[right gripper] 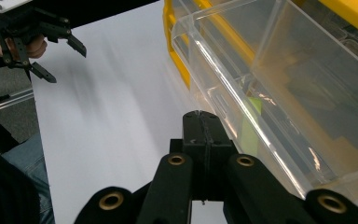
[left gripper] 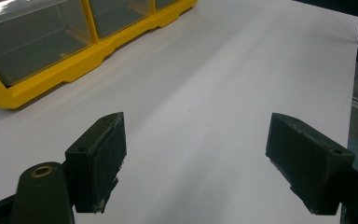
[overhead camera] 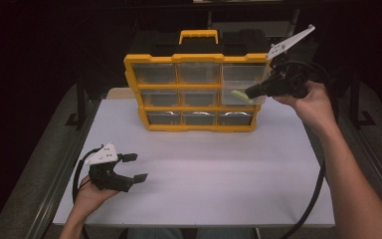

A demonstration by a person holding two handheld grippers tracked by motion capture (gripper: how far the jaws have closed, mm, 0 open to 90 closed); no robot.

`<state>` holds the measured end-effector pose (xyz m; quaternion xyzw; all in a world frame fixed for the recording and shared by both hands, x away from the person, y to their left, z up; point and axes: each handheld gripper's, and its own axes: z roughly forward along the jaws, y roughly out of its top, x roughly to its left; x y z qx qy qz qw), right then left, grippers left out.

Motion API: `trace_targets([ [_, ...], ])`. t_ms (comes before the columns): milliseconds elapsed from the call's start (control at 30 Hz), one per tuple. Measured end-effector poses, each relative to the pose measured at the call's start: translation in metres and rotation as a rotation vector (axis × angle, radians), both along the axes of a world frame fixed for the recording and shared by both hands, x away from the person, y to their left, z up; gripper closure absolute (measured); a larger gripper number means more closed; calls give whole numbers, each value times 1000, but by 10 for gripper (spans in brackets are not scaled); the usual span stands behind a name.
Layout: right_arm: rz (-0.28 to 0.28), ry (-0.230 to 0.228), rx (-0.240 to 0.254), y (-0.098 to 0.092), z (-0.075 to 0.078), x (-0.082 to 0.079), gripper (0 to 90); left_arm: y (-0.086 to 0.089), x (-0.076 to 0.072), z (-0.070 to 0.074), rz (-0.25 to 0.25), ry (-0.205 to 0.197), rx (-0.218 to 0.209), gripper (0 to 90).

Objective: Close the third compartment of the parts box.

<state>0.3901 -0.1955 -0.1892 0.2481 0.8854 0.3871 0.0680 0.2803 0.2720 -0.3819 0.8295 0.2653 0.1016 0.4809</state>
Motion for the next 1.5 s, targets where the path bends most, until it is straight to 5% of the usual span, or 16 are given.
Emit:
trace_targets([
  [1500,-49,8,-4,0,3,21,890,2,-1,2,2,-3,2,201],
])
